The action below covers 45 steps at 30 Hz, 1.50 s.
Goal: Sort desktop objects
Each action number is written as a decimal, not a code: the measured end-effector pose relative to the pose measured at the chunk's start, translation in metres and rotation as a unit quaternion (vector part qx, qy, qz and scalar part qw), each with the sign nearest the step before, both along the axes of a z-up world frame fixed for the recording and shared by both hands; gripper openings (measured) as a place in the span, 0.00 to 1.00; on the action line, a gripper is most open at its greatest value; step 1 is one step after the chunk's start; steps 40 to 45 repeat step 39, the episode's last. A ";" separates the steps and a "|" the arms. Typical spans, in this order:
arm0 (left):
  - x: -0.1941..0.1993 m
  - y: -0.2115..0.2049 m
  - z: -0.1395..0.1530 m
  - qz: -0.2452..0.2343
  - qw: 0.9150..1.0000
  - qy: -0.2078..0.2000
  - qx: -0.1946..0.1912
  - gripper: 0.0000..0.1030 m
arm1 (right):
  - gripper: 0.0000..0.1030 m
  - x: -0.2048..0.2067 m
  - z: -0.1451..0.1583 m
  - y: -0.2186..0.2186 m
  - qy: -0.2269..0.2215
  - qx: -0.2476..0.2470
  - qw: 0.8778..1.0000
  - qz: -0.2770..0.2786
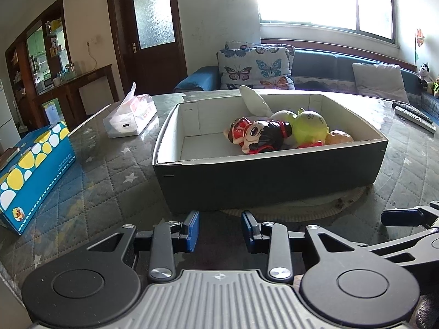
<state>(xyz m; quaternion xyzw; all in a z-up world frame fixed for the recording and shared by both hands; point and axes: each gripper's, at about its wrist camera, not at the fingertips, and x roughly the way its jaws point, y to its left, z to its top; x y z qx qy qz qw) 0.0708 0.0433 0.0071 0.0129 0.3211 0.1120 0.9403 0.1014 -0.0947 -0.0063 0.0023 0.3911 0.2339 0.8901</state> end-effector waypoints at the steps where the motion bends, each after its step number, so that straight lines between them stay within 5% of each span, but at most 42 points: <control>1: 0.001 0.001 0.000 0.000 1.000 0.000 -0.001 0.35 | 1.00 0.001 0.000 0.000 0.000 0.000 1.000 0.000; 45: 0.021 0.015 -0.001 0.004 1.000 -0.001 -0.021 0.33 | 1.00 0.025 0.000 0.012 0.005 0.002 1.000 0.001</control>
